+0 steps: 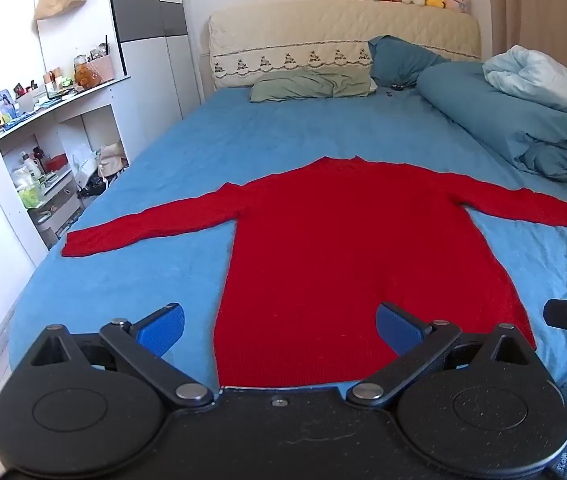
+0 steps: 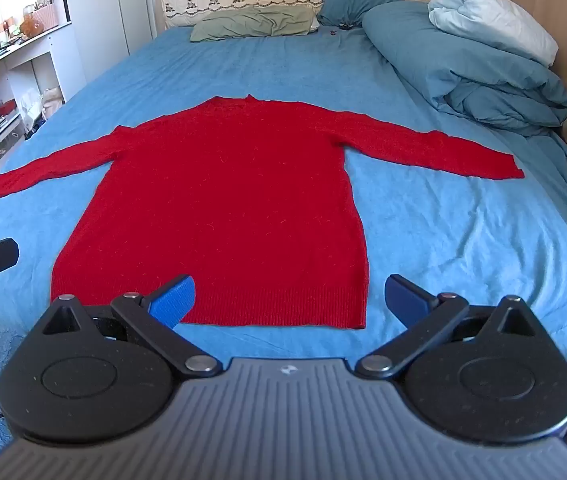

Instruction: Fold small clothes

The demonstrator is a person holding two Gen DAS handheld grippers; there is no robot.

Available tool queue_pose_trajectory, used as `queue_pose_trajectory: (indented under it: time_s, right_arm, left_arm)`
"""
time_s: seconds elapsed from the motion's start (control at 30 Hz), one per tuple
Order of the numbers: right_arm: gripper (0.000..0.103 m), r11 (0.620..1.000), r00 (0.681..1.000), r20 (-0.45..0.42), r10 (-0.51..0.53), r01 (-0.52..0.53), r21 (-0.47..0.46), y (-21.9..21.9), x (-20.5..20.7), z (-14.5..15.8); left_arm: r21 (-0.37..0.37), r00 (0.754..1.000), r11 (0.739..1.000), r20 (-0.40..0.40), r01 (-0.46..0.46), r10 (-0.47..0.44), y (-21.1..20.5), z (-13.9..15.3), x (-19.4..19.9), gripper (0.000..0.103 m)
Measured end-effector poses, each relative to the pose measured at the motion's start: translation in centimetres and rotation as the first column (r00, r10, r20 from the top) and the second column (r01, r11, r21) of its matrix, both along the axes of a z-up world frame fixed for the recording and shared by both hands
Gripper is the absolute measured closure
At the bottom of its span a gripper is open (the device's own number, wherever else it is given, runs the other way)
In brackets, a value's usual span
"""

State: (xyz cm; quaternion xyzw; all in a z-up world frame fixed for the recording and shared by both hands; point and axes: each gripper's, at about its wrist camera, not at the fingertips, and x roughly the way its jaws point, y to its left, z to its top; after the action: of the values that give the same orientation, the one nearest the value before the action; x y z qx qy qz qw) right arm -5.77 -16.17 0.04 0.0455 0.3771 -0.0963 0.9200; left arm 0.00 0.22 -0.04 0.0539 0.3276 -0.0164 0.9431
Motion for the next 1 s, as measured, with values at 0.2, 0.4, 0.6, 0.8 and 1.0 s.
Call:
queue_pose_trajectory:
  time_s: [0.2,0.4,0.6,0.8,1.0]
  right_arm:
    - [0.000,1.000,1.000,-0.002,0.000,0.000,0.001,0.0,0.0,-0.1]
    - [0.000,1.000,1.000,-0.001,0.002,-0.002,0.004,-0.2,-0.1,0.0]
    - [0.000,1.000,1.000,0.000,0.002,-0.002,0.005,-0.2,-0.1,-0.1]
    - [0.000,1.000,1.000,0.000,0.002,-0.002,0.004,-0.1,0.0,-0.2]
    - [0.000,1.000,1.000,-0.001,0.003,-0.003,0.005,-0.2,-0.1,-0.1]
  left_arm:
    - [-0.013,1.000,1.000,0.011,-0.010,0.010,0.9,0.3,-0.4,0.000]
    - [0.017,1.000,1.000,0.001,-0.016,0.016,-0.6,0.1,0.0,0.000]
    - [0.021,1.000,1.000,0.000,-0.017,0.017,-1.2,0.2,-0.3,0.000]
    - [0.015,1.000,1.000,-0.002,-0.018,0.019,-0.5,0.0,0.0,0.000]
    - [0.012,1.000,1.000,-0.002,-0.020,0.020,-0.4,0.0,0.0,0.000]
